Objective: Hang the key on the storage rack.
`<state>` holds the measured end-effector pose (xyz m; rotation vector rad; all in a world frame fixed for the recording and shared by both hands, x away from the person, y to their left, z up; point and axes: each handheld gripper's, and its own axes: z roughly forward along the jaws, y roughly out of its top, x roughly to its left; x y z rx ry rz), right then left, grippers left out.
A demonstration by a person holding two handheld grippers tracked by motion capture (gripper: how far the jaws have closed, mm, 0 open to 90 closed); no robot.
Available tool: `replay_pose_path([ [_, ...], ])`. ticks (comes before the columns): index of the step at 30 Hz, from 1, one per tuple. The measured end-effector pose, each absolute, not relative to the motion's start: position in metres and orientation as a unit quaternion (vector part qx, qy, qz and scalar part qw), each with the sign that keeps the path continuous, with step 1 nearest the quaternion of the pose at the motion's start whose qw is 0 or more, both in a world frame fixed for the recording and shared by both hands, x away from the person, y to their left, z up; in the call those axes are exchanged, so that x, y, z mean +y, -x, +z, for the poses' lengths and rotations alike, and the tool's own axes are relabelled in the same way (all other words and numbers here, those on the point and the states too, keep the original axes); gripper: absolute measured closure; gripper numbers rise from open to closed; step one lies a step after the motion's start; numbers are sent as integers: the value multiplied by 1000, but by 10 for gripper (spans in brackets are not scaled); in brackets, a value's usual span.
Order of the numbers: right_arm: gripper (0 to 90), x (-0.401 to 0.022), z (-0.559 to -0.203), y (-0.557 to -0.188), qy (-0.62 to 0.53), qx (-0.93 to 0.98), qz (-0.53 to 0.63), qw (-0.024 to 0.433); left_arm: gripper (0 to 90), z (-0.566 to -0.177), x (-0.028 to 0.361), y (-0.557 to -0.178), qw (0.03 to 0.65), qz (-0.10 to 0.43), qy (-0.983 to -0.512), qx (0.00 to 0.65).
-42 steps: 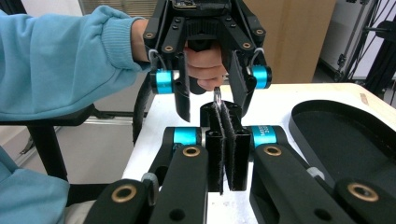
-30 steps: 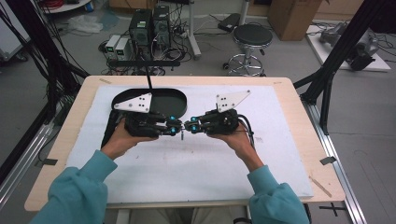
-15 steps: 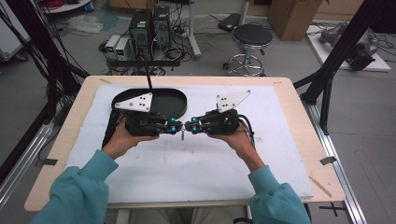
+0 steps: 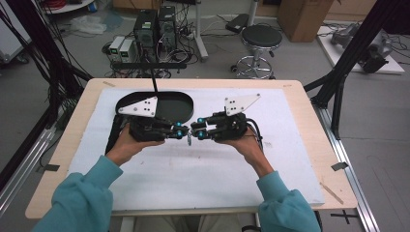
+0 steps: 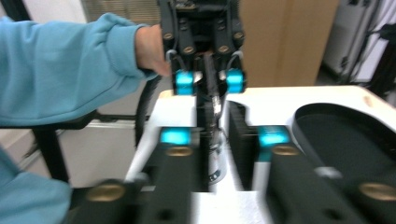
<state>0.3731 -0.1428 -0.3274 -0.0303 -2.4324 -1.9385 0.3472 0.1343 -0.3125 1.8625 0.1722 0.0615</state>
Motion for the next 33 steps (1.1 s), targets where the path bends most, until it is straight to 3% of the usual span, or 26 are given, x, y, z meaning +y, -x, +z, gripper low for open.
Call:
replay_pose_path([
  [1, 521, -143, -327, -373, 10, -782, -623, 16, 887, -313, 135, -348, 592, 27, -802, 73],
  [2, 246, -142, -328, -370, 33, -784, -620, -19, 887, -313, 135, -348, 592, 30, -802, 76],
  [3, 83, -141, -329, -368, 49, -790, -610, -41, 887, -313, 136, -348, 594, 31, -800, 80],
  [4, 12, -141, -330, -366, 63, -796, -599, -62, 887, -312, 137, -349, 594, 30, -800, 81],
  [9, 6, -163, -338, -357, 125, -774, -610, -118, 887, -312, 144, -355, 582, 37, -807, 93],
  [16, 6, -204, -351, -340, 157, -751, -623, -150, 886, -297, 158, -375, 558, 56, -821, 112],
  [21, 6, -242, -365, -321, 189, -725, -632, -199, 886, -279, 171, -394, 536, 83, -830, 128],
  [33, 6, -284, -392, -301, 238, -678, -649, -250, 886, -245, 185, -445, 476, 127, -856, 159],
])
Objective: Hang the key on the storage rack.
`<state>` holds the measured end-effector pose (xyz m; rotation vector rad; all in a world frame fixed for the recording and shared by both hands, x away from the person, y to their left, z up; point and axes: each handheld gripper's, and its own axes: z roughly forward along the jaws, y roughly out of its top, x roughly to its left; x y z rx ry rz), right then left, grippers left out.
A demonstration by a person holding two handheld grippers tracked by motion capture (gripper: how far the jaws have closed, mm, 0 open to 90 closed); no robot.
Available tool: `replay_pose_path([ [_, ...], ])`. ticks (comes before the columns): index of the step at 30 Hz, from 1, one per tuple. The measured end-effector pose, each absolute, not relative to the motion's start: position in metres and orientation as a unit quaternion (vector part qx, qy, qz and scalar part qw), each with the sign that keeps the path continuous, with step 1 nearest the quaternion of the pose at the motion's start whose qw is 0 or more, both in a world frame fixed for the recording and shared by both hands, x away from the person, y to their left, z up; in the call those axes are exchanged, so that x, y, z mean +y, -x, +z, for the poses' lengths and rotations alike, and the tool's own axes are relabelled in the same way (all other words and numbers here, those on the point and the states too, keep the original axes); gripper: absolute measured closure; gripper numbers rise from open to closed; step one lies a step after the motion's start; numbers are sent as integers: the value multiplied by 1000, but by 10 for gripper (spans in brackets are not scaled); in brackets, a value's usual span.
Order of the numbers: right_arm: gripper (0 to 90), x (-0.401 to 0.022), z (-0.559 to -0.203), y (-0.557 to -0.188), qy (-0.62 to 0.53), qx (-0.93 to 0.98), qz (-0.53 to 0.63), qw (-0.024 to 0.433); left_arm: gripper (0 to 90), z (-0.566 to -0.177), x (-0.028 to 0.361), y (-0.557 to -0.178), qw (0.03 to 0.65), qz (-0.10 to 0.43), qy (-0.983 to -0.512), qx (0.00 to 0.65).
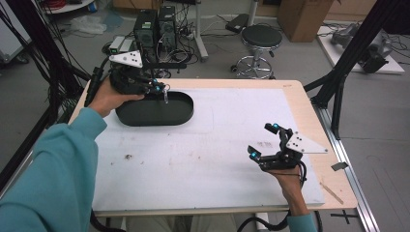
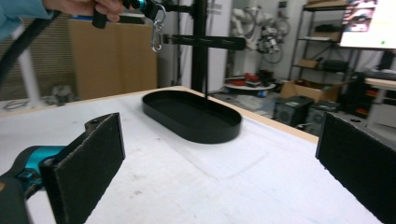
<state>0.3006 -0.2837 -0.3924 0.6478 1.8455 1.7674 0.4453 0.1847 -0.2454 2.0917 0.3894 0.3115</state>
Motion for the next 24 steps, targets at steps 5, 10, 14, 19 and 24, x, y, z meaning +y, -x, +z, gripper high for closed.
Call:
replay_pose_path([
  [5, 6, -292, -404, -300, -257, 667, 649, 260, 886, -245, 190, -466, 453, 139, -863, 176],
  [10, 6, -296, -414, -300, -272, 660, 646, 270, 886, -251, 197, -481, 433, 151, -865, 203],
  [14, 6, -300, -422, -301, -274, 656, 648, 275, 885, -256, 202, -489, 424, 158, -863, 223],
  [19, 6, -301, -431, -301, -275, 660, 641, 279, 886, -260, 203, -495, 418, 166, -861, 240],
  [24, 6, -304, -438, -302, -279, 655, 643, 281, 886, -262, 201, -498, 413, 170, -859, 249],
])
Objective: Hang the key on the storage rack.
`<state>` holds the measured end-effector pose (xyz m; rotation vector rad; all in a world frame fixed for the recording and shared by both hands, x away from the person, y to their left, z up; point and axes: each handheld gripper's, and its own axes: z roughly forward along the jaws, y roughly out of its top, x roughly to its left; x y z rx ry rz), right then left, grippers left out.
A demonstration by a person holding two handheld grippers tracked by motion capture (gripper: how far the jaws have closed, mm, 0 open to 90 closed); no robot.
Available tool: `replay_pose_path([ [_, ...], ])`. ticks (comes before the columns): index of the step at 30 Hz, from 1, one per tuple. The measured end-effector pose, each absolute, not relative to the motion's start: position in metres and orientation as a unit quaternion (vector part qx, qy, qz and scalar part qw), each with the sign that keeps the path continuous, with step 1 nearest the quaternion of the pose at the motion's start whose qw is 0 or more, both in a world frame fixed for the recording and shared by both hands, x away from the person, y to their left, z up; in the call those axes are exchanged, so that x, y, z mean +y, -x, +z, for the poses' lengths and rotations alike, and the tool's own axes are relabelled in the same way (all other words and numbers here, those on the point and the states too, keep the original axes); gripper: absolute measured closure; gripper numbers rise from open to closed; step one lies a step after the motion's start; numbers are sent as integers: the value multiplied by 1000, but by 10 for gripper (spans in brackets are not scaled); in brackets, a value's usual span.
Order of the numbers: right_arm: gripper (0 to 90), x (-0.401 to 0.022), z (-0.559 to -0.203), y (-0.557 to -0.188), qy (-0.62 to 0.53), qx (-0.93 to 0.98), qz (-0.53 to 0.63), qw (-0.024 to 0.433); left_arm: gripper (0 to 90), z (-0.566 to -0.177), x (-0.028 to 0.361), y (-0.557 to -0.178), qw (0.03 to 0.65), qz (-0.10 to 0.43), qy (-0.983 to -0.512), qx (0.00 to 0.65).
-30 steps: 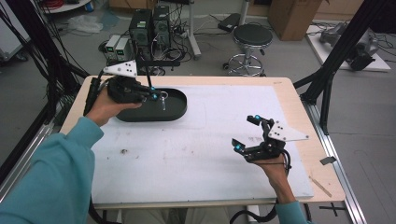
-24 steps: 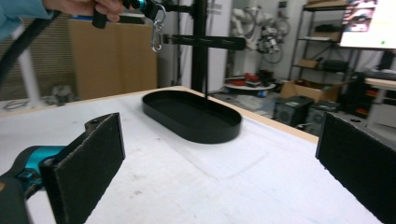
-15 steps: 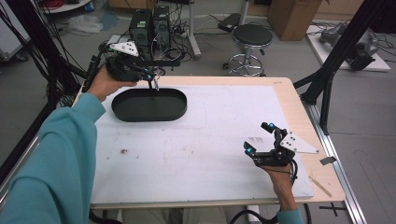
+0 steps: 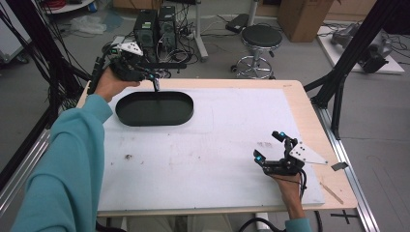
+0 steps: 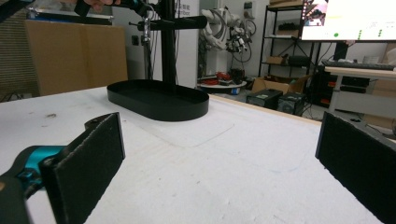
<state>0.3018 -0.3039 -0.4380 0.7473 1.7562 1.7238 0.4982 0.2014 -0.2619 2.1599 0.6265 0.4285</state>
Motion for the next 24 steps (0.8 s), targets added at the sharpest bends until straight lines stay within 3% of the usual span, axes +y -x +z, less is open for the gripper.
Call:
replay_pose_path([
  [24, 6, -302, -455, -305, -291, 664, 635, 267, 885, -269, 191, -514, 396, 188, -849, 295],
])
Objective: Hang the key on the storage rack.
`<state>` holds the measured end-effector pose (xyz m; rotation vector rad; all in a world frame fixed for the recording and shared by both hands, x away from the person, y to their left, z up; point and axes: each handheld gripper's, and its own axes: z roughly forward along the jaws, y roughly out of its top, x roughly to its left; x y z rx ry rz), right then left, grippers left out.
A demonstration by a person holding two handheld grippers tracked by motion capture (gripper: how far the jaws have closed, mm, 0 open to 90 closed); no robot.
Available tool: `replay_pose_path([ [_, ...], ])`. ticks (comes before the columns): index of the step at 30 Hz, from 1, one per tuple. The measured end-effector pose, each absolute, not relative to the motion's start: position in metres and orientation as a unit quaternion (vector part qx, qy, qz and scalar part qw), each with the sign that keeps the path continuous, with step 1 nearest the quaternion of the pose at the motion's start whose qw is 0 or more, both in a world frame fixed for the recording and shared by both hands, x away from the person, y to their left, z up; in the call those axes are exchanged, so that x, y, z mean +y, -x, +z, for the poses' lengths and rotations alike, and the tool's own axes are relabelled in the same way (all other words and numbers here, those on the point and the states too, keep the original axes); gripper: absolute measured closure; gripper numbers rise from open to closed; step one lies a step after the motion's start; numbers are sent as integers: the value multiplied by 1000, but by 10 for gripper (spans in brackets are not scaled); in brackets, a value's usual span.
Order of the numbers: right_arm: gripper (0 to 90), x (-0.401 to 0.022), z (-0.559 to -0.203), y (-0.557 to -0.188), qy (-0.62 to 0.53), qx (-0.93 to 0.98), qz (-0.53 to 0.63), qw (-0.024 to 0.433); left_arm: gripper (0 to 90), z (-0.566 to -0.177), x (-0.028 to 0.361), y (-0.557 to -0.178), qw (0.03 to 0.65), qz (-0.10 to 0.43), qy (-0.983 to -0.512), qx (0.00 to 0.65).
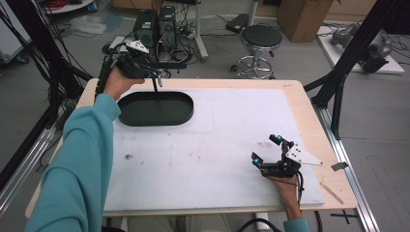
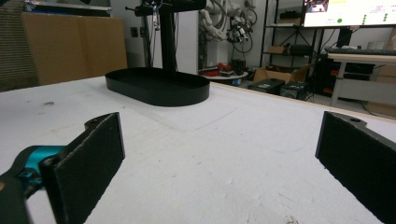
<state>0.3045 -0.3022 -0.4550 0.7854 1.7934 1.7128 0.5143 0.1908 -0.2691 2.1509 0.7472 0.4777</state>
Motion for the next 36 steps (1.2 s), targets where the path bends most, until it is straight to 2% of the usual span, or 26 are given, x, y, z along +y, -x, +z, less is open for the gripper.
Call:
replay_pose_path([
  [15, 6, -303, -455, -304, -294, 662, 637, 265, 881, -272, 190, -519, 392, 217, -830, 331],
  [18, 6, -303, -455, -304, -294, 662, 636, 264, 853, -273, 189, -521, 387, 234, -823, 345],
  [19, 6, -303, -455, -305, -293, 663, 636, 266, 793, -273, 189, -521, 390, 239, -817, 350],
  [20, 6, -302, -456, -304, -293, 662, 638, 262, 696, -273, 190, -522, 396, 247, -807, 361],
  [21, 6, -302, -456, -304, -293, 662, 638, 262, 696, -273, 191, -522, 400, 251, -801, 369],
  [22, 6, -303, -456, -305, -289, 662, 638, 267, 632, -272, 193, -522, 407, 250, -796, 372],
  [23, 6, -303, -455, -305, -289, 664, 636, 267, 548, -273, 194, -522, 412, 254, -788, 381],
  [25, 6, -303, -456, -305, -289, 663, 637, 268, 309, -274, 194, -521, 408, 263, -783, 390],
  [27, 6, -303, -456, -305, -288, 663, 637, 267, 173, -278, 198, -517, 432, 265, -785, 356],
  [28, 6, -303, -456, -304, -291, 663, 637, 266, 32, -280, 200, -511, 450, 274, -779, 340],
  [36, 6, -303, -456, -304, -291, 661, 636, 271, 17, -298, 228, -456, 533, 279, -740, 301],
])
